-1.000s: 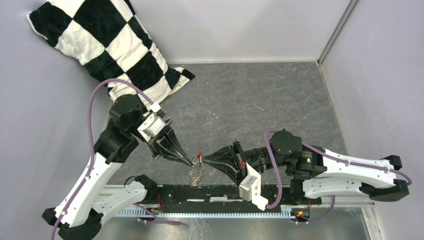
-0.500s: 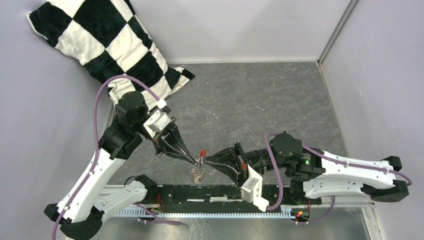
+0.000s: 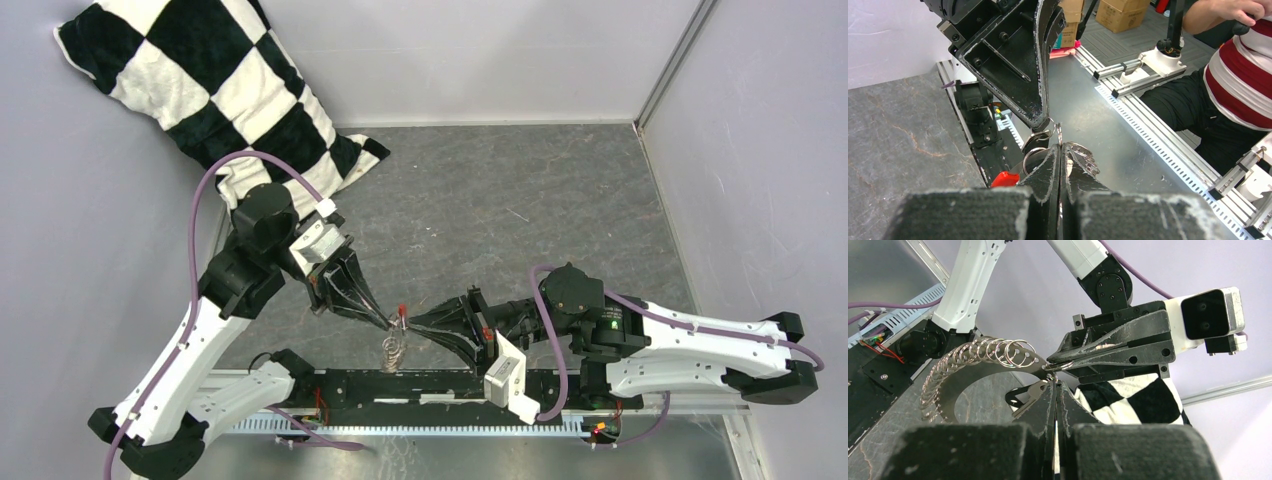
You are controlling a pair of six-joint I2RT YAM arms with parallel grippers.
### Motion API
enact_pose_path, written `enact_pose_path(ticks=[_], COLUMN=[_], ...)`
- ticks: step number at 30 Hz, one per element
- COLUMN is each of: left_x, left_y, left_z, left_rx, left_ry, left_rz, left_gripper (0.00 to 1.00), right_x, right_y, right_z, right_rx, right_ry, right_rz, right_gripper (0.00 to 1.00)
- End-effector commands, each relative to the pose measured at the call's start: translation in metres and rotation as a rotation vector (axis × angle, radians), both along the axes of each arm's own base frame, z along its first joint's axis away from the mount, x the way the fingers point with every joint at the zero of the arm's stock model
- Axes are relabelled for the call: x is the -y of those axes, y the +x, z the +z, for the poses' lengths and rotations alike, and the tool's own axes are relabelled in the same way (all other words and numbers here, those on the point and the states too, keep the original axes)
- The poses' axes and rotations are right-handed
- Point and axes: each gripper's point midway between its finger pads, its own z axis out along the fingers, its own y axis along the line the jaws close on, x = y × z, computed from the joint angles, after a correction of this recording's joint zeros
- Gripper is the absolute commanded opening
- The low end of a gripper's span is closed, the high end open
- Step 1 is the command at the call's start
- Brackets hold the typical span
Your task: Put the keys on the keyring
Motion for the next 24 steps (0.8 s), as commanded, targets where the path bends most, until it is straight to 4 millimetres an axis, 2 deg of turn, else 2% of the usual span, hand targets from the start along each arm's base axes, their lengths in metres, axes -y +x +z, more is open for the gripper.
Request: enact_pose_path(ticks=[1, 24], left_x=[-0.0017, 0.0011], left_y=[-0.0036, 0.0007], left_z=[0.0028, 0.0039], left_rx=[0.015, 0.014], left_ry=[-0.013, -0.009], left_rz=[-0.023, 0.006], left_gripper=[0.02, 0.02], right_x=[0.004, 0.0014], right_y=[-0.004, -0.0008], right_z=[0.0273, 0.0315], right_rx=[0.025, 0.042], right_ry=[0.071, 0.073], right_rz=[0.017, 0.002], right_gripper=[0.01, 0.01])
